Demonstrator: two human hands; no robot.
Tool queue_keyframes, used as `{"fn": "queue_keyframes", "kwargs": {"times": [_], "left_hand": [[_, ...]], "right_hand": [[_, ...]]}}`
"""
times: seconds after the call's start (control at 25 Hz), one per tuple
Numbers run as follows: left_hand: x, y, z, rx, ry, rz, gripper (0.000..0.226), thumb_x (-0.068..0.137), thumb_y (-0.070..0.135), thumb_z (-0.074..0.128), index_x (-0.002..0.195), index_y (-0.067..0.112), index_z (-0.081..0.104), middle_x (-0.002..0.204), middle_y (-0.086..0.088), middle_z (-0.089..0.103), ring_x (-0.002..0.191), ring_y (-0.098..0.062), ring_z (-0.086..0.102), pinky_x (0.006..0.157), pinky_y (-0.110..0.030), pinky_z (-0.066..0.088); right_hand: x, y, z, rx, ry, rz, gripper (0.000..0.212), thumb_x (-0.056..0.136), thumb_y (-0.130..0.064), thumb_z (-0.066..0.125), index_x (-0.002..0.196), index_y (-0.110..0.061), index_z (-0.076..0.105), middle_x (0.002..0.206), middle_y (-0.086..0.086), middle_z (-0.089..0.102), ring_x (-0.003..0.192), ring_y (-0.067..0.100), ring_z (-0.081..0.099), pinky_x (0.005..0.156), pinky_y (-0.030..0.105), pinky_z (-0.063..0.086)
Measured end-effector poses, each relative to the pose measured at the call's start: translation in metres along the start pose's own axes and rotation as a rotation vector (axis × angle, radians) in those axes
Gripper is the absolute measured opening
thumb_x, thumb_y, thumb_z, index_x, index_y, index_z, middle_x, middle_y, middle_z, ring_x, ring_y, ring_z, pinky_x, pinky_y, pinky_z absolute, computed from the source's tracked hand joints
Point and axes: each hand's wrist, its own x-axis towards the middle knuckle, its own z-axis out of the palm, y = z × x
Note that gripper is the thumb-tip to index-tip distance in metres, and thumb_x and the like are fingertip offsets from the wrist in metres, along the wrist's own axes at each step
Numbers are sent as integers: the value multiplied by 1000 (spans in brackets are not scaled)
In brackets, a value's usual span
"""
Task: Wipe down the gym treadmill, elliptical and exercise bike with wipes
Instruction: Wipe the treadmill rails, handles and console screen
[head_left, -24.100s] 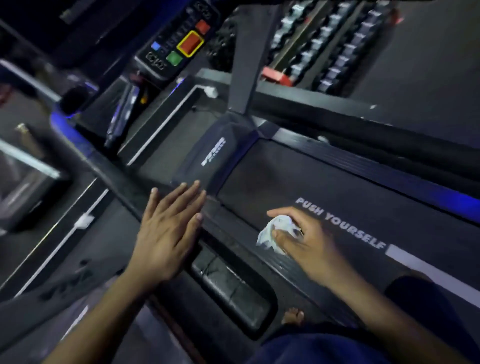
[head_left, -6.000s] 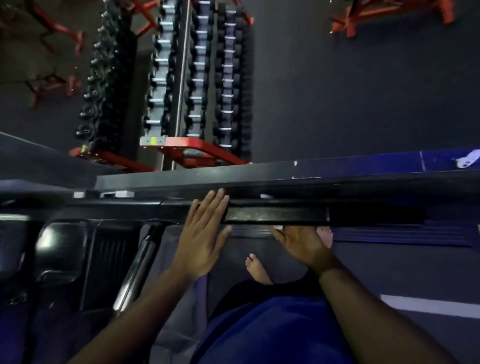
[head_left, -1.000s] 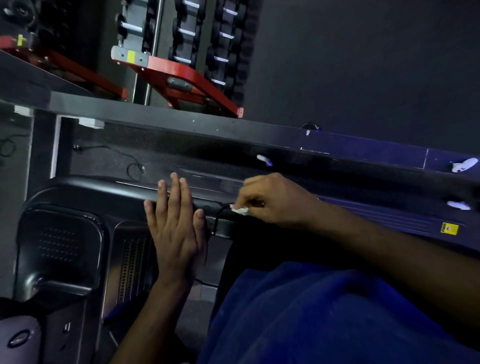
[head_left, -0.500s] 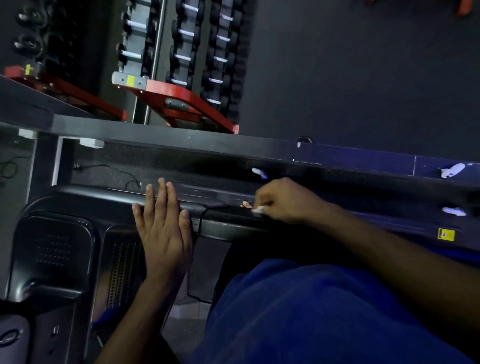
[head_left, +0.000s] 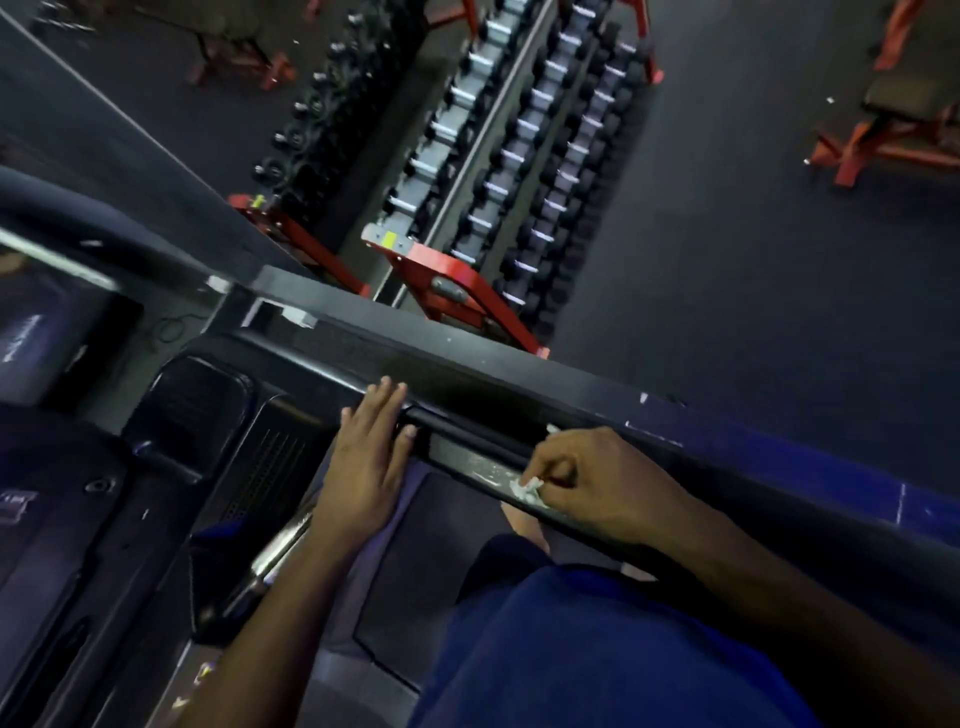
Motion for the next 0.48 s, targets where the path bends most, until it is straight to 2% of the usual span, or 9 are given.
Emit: {"fn": "queue_keyframes", "kwargs": {"times": [0.08, 0.12, 0.2, 0.36, 0.48], "left_hand": [[-24, 24, 6, 31, 14, 43, 57, 103, 48, 36, 153, 21, 42, 162, 0, 36, 150, -17, 32, 124, -52, 20], [-36, 32, 8, 27, 22, 36, 56, 103, 48, 38, 152, 22, 44, 159, -1, 41, 146, -17, 37, 122, -55, 26], [-64, 46, 7, 13, 49, 0, 55, 102, 47, 41, 150, 22, 47, 153, 0, 48, 140, -14, 43, 120, -51, 32], [-127, 48, -3, 60, 133, -52, 53, 100, 46, 46, 143, 16, 55, 142, 2, 59, 130, -12, 51, 114, -29, 35], [-173, 35, -16, 24, 188, -200, 56, 99, 53, 43, 143, 22, 55, 140, 8, 60, 125, -8, 56, 107, -25, 42]], "right_hand": [[-17, 3, -4, 110, 16, 21, 10, 87, -18, 70, 84, -25, 77, 68, -23, 68, 64, -5, 64, 67, 16, 49], [-24, 4, -4, 155, 19, 20, 10, 87, -19, 70, 84, -27, 76, 70, -17, 71, 65, -1, 66, 62, 20, 50], [-34, 5, -1, 147, 22, 19, 9, 87, -21, 68, 84, -28, 73, 76, -7, 73, 70, 9, 69, 64, 30, 54], [-44, -9, 13, 212, -6, -53, 21, 90, -3, 64, 83, -21, 72, 80, -3, 73, 75, 8, 70, 64, 21, 52], [-50, -29, 35, 215, -15, -101, 24, 90, 1, 63, 86, -19, 75, 82, -4, 75, 76, 10, 71, 67, 21, 54]]}}
